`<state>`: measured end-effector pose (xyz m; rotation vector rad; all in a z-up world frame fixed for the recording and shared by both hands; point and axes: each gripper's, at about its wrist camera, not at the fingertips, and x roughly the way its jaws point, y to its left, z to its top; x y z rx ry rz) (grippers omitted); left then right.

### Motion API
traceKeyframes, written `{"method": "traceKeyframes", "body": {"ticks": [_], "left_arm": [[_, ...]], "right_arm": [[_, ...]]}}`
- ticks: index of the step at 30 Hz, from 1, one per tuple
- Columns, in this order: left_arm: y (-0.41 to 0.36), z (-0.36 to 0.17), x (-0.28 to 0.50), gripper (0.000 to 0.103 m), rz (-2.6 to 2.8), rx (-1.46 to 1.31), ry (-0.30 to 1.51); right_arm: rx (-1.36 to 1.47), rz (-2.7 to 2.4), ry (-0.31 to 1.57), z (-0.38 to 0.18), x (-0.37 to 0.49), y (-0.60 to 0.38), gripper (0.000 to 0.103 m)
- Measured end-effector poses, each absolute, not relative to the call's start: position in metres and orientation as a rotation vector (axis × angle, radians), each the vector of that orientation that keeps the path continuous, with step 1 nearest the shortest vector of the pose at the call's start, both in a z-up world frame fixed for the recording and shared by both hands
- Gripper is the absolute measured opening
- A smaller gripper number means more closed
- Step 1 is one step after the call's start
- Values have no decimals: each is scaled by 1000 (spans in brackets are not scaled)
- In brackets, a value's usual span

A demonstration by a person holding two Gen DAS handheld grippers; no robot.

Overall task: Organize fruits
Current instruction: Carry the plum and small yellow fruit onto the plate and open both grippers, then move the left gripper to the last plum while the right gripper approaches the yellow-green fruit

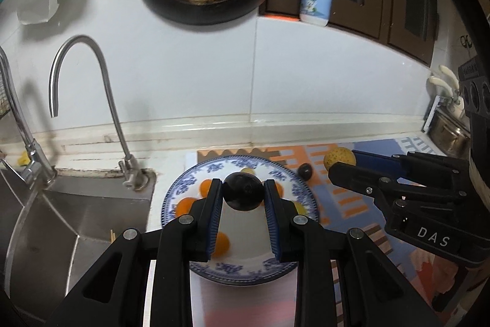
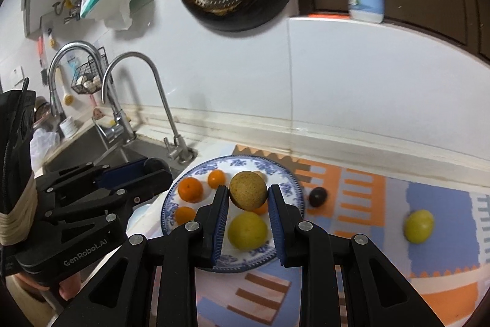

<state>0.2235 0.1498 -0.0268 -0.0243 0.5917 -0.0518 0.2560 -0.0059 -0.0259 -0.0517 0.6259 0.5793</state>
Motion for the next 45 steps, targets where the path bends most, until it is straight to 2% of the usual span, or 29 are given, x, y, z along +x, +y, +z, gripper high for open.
{"method": "traceKeyframes", "body": {"ticks": [28, 30, 32, 34, 39, 41, 45], "left_arm": [[173, -90, 273, 28, -73, -54, 750], [174, -89, 273, 32, -62, -53, 755], [175, -85, 271, 42, -45, -46, 748], [175, -79, 267, 42, -29, -40, 732], [171, -61, 253, 47, -16, -31, 696], [167, -51, 245, 53, -10, -29, 679], [158, -37, 230, 60, -10, -38, 651]], "right_arm": [[-93, 666, 792, -85, 308, 38, 28], [-85, 665, 794, -85, 309, 38, 28], [-86, 655, 794, -84, 310, 37, 31], [-82, 647, 784, -82, 308, 35, 36], [-86, 621, 748, -70, 298, 26, 36], [-83, 610, 729, -63, 291, 20, 36], [-77, 574, 688, -48, 273, 6, 47]]}}
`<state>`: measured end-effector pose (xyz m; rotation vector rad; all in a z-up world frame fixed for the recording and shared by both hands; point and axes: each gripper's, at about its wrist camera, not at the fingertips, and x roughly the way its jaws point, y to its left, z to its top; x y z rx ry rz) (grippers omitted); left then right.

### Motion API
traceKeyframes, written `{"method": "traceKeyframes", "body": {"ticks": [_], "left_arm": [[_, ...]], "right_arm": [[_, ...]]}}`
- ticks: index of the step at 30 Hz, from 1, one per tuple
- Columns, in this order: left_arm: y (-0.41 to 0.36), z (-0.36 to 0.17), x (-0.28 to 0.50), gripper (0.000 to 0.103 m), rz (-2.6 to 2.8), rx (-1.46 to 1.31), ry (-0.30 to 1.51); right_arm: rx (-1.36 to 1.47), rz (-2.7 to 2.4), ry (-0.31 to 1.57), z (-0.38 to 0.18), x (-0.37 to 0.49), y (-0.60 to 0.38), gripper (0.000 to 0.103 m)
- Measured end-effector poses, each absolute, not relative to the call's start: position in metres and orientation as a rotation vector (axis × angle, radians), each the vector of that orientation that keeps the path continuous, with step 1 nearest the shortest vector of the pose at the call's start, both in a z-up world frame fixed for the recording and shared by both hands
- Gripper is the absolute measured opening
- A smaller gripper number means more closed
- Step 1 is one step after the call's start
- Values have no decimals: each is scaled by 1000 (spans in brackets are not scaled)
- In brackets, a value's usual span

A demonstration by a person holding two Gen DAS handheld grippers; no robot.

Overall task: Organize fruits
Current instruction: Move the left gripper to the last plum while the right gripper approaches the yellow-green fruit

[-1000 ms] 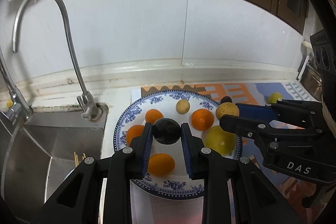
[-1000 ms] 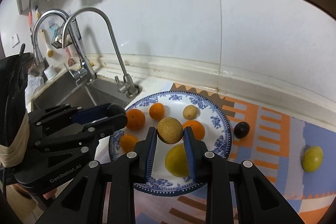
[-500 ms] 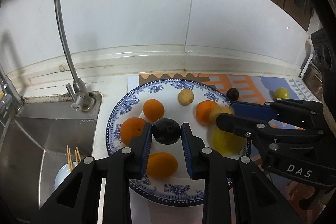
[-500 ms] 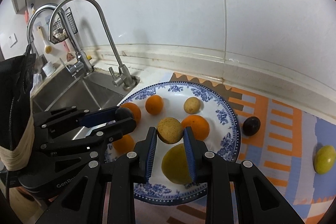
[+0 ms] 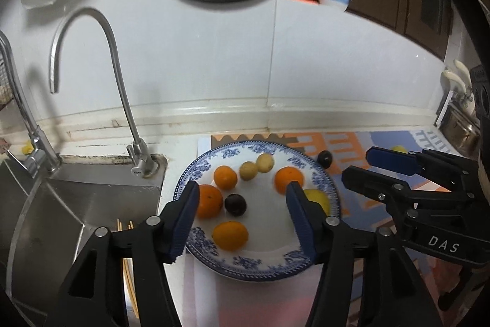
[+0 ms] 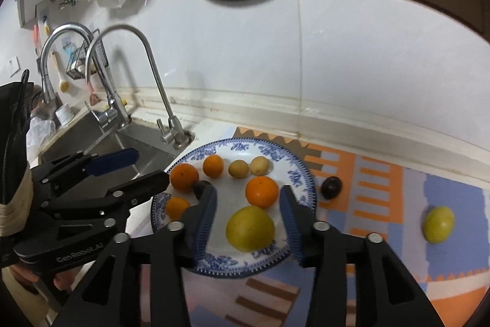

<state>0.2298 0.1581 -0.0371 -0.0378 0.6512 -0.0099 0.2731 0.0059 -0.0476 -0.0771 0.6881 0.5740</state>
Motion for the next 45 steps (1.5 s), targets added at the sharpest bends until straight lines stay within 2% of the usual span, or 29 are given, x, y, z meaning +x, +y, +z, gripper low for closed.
{"method": "traceKeyframes", "body": {"ticks": [2, 3, 5, 12, 22, 33, 41, 45], "left_arm": [[152, -31, 222, 63, -16, -42, 640], [150, -29, 219, 65, -17, -43, 637], [145, -23, 211, 74, -17, -41, 625], [121, -9, 192, 85, -23, -5, 593], [89, 4, 206, 86, -81, 31, 626], [56, 7, 274, 86, -197, 141, 762], [27, 3, 329, 85, -244, 190, 903], [14, -8, 359, 80, -274, 190, 985]], "right_arm": [[-74, 548, 662, -39, 262, -3, 49], [-72, 537, 653, -36, 258, -7, 54], [-68, 513, 634, -29, 249, -16, 58], [-51, 442, 604, -17, 224, -44, 63], [4, 306, 627, -10, 223, -86, 63], [-9, 188, 731, -4, 269, -121, 64], [-37, 146, 897, -5, 323, -137, 64], [-14, 132, 994, -14, 349, -150, 64]]}}
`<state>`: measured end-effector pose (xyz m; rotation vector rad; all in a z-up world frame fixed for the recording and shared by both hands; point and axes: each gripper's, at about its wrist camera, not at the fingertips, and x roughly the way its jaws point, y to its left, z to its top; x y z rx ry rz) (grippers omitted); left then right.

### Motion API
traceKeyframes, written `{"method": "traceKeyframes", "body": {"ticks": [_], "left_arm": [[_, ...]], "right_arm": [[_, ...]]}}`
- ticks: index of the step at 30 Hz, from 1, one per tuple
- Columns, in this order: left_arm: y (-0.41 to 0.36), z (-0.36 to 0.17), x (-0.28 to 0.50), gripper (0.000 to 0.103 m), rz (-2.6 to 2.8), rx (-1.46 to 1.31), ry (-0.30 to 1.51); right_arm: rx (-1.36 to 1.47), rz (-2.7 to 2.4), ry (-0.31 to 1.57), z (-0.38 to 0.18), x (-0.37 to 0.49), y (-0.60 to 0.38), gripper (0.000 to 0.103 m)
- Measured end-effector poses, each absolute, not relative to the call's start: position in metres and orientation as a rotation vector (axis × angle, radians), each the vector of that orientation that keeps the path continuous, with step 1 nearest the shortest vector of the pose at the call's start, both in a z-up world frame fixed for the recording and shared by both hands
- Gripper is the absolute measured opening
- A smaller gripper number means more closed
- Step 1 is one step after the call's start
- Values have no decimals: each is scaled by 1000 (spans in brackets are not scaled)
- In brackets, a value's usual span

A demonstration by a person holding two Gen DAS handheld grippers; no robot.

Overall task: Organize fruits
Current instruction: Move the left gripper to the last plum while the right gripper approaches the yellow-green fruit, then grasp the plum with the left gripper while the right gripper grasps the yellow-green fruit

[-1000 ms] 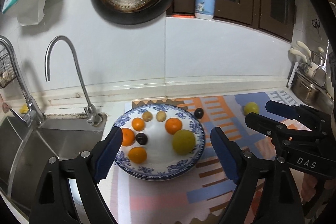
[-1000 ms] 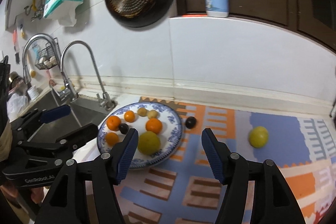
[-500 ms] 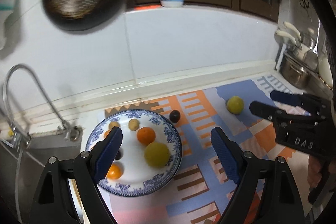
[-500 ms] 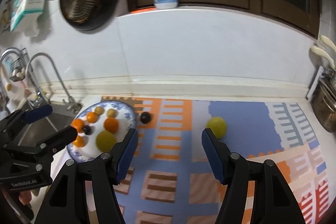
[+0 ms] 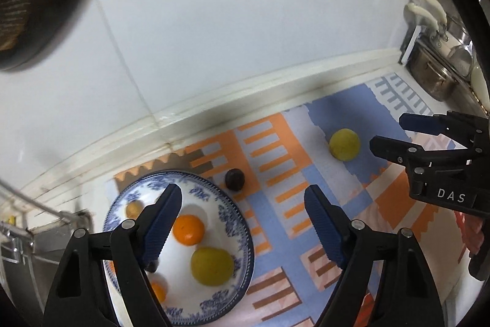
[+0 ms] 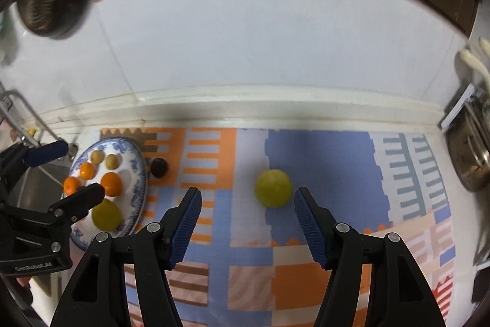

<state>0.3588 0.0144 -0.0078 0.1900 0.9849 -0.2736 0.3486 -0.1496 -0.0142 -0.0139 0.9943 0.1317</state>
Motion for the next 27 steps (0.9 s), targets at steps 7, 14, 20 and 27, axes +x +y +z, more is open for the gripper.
{"method": "traceKeyframes", "body": {"ticks": [7, 14, 20, 27], "left_arm": [[9, -38, 400, 60, -285, 181, 1116], [6, -65, 424, 46, -281, 198, 1210], [6, -84, 440, 39, -278, 190, 1272], [3, -102, 449, 34, -268, 209, 1319]], "right_arm": [[34, 115, 1137, -40, 384, -164, 64], [67, 83, 1217, -65, 407, -171, 64], [86, 62, 1275, -83, 422, -174, 63], [97, 47, 1317, -101, 432, -175, 59]]}}
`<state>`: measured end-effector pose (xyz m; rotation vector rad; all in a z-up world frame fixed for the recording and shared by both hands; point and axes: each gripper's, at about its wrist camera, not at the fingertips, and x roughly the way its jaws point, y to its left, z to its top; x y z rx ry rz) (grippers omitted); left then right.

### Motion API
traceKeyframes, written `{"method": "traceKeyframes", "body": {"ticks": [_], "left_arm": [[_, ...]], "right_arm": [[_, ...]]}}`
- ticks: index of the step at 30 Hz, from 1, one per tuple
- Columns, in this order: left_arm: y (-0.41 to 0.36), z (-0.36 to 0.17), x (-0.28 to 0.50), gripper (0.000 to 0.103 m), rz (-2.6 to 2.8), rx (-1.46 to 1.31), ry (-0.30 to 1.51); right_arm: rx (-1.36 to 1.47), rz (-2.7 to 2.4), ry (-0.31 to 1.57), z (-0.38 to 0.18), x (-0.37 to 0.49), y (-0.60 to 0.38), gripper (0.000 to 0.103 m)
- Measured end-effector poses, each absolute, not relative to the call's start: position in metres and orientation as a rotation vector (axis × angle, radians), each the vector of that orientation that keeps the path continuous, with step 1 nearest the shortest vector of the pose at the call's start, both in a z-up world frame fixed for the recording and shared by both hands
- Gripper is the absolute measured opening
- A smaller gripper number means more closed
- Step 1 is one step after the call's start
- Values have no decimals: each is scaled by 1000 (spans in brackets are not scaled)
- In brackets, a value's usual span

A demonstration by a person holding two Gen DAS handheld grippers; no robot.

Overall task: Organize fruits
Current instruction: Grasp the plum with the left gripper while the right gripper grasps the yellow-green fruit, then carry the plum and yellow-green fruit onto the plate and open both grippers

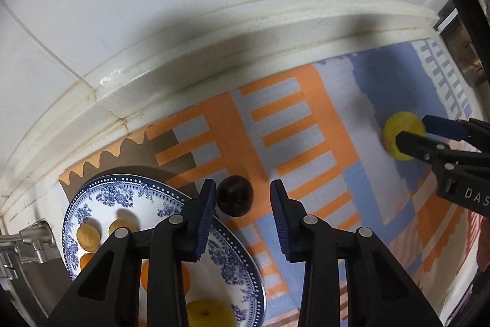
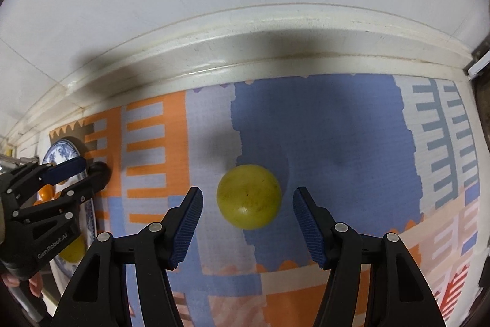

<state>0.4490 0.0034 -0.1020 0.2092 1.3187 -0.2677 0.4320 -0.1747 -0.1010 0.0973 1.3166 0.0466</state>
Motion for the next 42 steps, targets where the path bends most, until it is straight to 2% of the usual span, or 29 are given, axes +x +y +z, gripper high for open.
{"method": "traceKeyframes", "body": {"ticks": [6, 10, 18, 35, 42], "left_arm": [[-1, -114, 452, 31, -244, 239, 1338], [-3, -115, 451, 27, -233, 243, 1331], [1, -106, 443, 27, -253, 199, 1303], [49, -32, 381, 27, -253, 107, 1115], [79, -18, 366, 27, -223, 61, 1045]], "right_arm": [[92, 48, 1341, -113, 435, -170, 52], [100, 52, 1349, -117, 435, -169, 51], [81, 60, 1317, -119, 434, -170, 51], [5, 215, 1146, -58, 391, -134, 50], [-18, 283, 1072, -40, 374, -99, 50]]}}
